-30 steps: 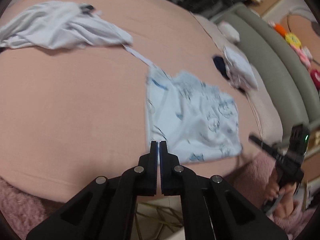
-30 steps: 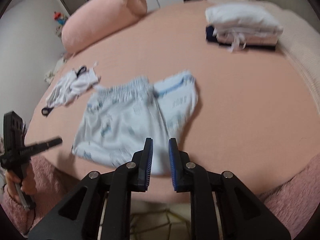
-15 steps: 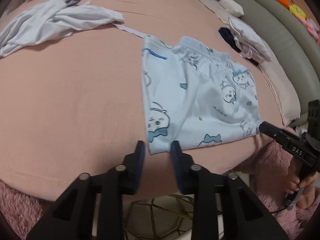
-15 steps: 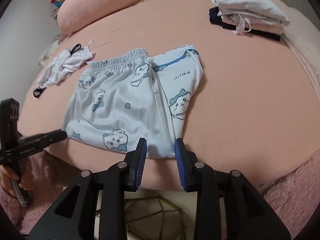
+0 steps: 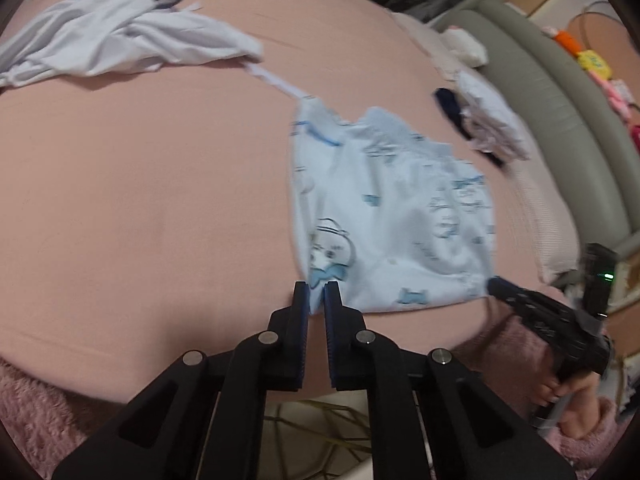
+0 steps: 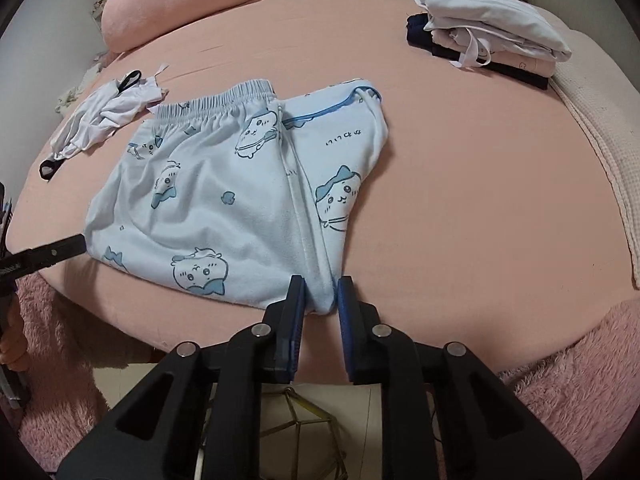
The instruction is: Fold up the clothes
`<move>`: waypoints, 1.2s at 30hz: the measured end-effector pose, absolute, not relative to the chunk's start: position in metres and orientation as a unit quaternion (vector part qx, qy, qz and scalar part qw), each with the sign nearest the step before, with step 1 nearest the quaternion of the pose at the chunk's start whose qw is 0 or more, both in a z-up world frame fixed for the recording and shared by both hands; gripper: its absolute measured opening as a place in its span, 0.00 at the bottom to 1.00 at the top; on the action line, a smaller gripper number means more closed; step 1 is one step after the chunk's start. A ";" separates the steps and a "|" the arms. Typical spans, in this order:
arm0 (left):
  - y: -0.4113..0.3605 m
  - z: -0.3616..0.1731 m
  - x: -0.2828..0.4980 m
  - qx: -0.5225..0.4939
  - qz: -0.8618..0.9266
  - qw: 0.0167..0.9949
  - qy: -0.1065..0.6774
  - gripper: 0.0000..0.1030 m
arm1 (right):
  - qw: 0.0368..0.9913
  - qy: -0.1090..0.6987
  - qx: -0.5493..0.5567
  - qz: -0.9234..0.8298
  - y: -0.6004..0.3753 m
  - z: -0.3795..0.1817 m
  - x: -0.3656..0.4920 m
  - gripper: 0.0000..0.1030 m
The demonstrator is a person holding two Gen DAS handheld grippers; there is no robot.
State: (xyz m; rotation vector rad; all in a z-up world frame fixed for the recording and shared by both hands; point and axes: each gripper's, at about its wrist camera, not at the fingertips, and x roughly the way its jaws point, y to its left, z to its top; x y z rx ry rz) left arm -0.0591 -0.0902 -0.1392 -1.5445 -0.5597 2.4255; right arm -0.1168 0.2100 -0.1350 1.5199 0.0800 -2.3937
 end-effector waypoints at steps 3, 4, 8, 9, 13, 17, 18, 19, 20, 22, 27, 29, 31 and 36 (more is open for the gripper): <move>-0.088 -0.142 -0.059 -0.530 0.818 0.116 -0.189 0.09 | 0.155 0.019 0.527 -0.835 0.214 -0.129 -0.115 0.15; -0.086 -0.143 -0.058 -0.532 0.817 0.119 -0.186 0.09 | 0.157 0.011 0.528 -0.835 0.216 -0.129 -0.116 0.15; -0.082 -0.148 -0.060 -0.541 0.811 0.127 -0.183 0.09 | 0.166 -0.020 0.530 -0.831 0.223 -0.128 -0.119 0.16; -0.080 -0.149 -0.061 -0.543 0.810 0.128 -0.180 0.09 | 0.168 -0.027 0.531 -0.830 0.224 -0.128 -0.120 0.16; -0.073 -0.149 -0.066 -0.537 0.819 0.130 -0.156 0.05 | 0.179 -0.015 0.548 -0.817 0.216 -0.141 -0.124 0.18; -0.069 -0.131 -0.061 -0.504 0.850 0.104 -0.113 0.01 | 0.174 0.012 0.532 -0.829 0.209 -0.137 -0.119 0.13; -0.070 -0.127 -0.059 -0.497 0.855 0.096 -0.108 0.01 | 0.171 0.014 0.532 -0.829 0.209 -0.137 -0.119 0.12; -0.074 -0.124 -0.057 -0.493 0.859 0.088 -0.108 0.01 | 0.169 0.014 0.531 -0.830 0.210 -0.136 -0.119 0.12; -0.077 -0.123 -0.056 -0.493 0.860 0.079 -0.108 0.01 | 0.167 0.016 0.530 -0.831 0.210 -0.136 -0.119 0.12; -0.086 -0.128 -0.056 -0.504 0.854 0.063 -0.111 0.00 | 0.166 0.017 0.531 -0.831 0.211 -0.136 -0.119 0.12; -0.098 -0.131 -0.056 -0.509 0.847 0.057 -0.141 0.01 | 0.171 -0.010 0.541 -0.823 0.219 -0.137 -0.122 0.12; -0.097 -0.121 -0.054 -0.502 0.851 0.058 -0.141 0.01 | 0.174 -0.018 0.536 -0.826 0.221 -0.132 -0.120 0.12; -0.098 -0.112 -0.052 -0.496 0.855 0.049 -0.141 0.02 | 0.170 -0.033 0.511 -0.842 0.228 -0.118 -0.117 0.12; -0.082 -0.093 -0.067 -0.480 0.862 0.095 -0.132 0.02 | 0.196 -0.031 0.493 -0.847 0.214 -0.100 -0.130 0.17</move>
